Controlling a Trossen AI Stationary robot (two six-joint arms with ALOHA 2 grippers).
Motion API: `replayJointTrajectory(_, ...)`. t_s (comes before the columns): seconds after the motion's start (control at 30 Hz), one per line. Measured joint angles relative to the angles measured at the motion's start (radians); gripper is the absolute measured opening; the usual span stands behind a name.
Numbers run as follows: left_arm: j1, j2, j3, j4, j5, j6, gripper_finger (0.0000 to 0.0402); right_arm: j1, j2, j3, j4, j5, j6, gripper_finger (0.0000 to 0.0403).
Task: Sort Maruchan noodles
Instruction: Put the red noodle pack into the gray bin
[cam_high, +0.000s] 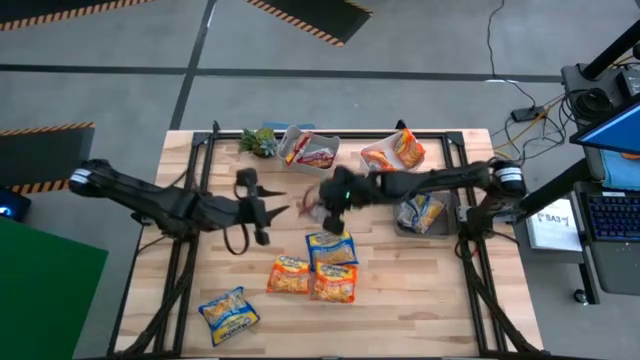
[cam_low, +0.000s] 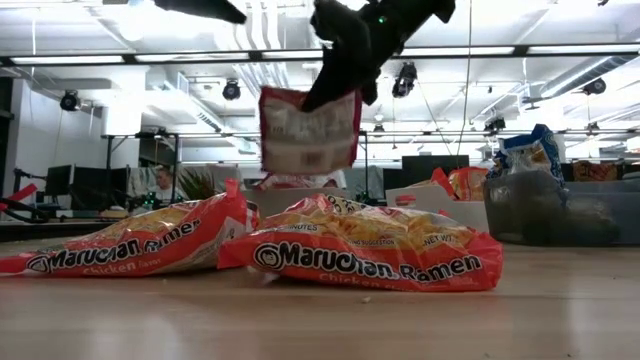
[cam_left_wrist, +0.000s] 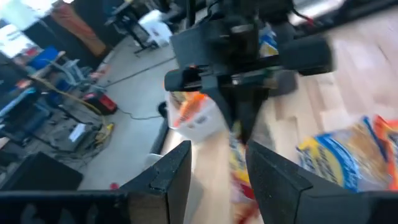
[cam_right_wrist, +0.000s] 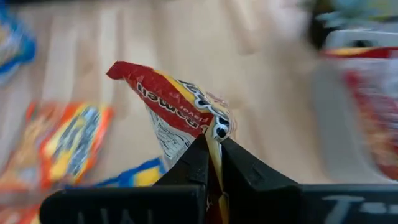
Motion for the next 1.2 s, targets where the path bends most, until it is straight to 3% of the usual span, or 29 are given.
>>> replayJointTrajectory(0.4,0.000,-0.071,-0.057,-0.002,-0.029,-0.041,0.0136,-0.342,-0.066,0.000,0.010,-0.334,0.179,0.0012)
replayJointTrajectory(0.77,0.000,-0.071,-0.066,-0.001,-0.095,-0.009,0.0136,-0.499,-0.053,0.051,0.031,-0.361,0.146,0.0012)
replayJointTrajectory(1.2,0.000,-0.071,-0.066,-0.001,-0.103,-0.002,0.0136,-0.531,0.124,0.067,0.179,-0.361,0.119,0.0012)
